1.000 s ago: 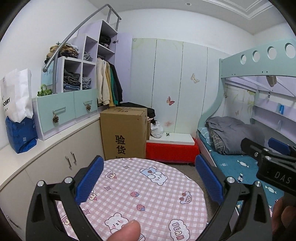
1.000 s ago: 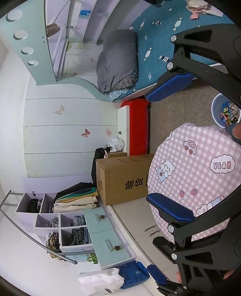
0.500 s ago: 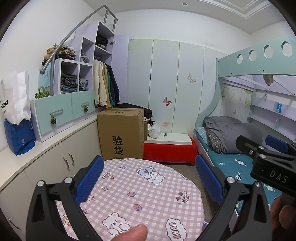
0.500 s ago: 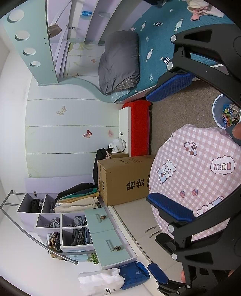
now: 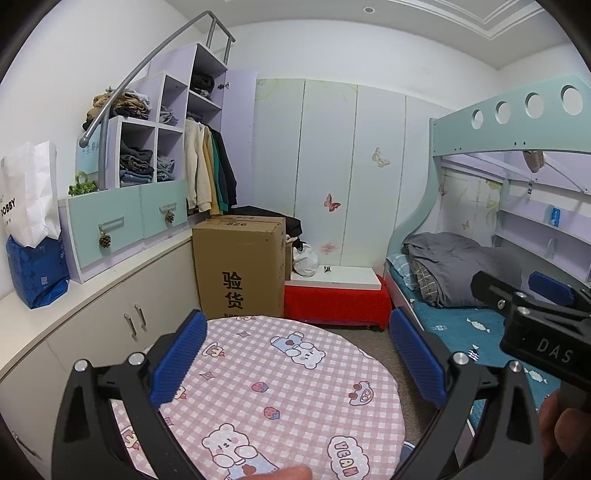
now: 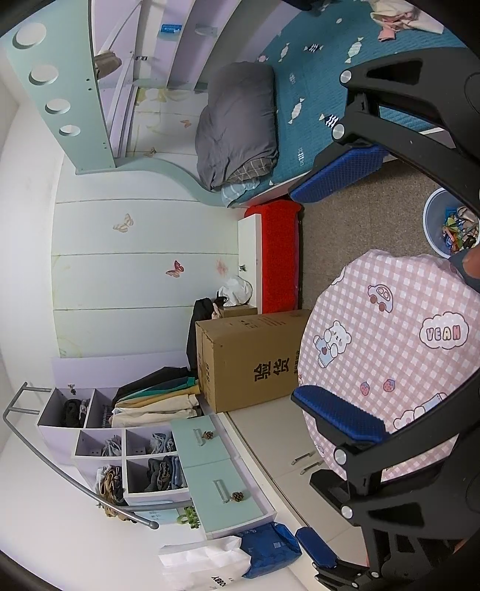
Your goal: Collect trash
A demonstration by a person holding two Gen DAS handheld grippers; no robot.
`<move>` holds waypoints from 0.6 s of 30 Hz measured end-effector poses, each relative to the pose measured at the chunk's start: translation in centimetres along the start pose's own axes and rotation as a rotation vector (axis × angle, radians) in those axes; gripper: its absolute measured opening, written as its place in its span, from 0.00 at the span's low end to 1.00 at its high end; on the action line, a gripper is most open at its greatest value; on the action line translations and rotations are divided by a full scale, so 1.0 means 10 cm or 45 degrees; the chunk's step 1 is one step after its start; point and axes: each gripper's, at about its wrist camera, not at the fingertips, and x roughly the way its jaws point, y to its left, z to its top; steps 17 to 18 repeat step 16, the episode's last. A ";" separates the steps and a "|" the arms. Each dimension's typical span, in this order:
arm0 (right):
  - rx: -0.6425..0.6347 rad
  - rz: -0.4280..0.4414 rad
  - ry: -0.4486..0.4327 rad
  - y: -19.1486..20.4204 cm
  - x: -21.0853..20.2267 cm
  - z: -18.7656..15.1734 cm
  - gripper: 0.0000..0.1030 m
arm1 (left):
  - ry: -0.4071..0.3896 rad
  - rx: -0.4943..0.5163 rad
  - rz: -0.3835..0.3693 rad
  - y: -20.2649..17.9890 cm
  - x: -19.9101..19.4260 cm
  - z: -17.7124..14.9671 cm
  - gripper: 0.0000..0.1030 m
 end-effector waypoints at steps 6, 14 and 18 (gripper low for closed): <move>0.008 -0.004 0.000 0.00 -0.01 0.00 0.94 | -0.015 0.002 -0.017 -0.04 -0.02 -0.02 0.95; 0.014 -0.006 0.000 0.00 -0.02 0.00 0.94 | -0.009 0.030 0.008 -0.12 -0.02 -0.01 0.95; 0.017 -0.004 -0.003 0.00 -0.03 0.00 0.94 | -0.005 0.030 0.016 -0.13 -0.02 -0.01 0.95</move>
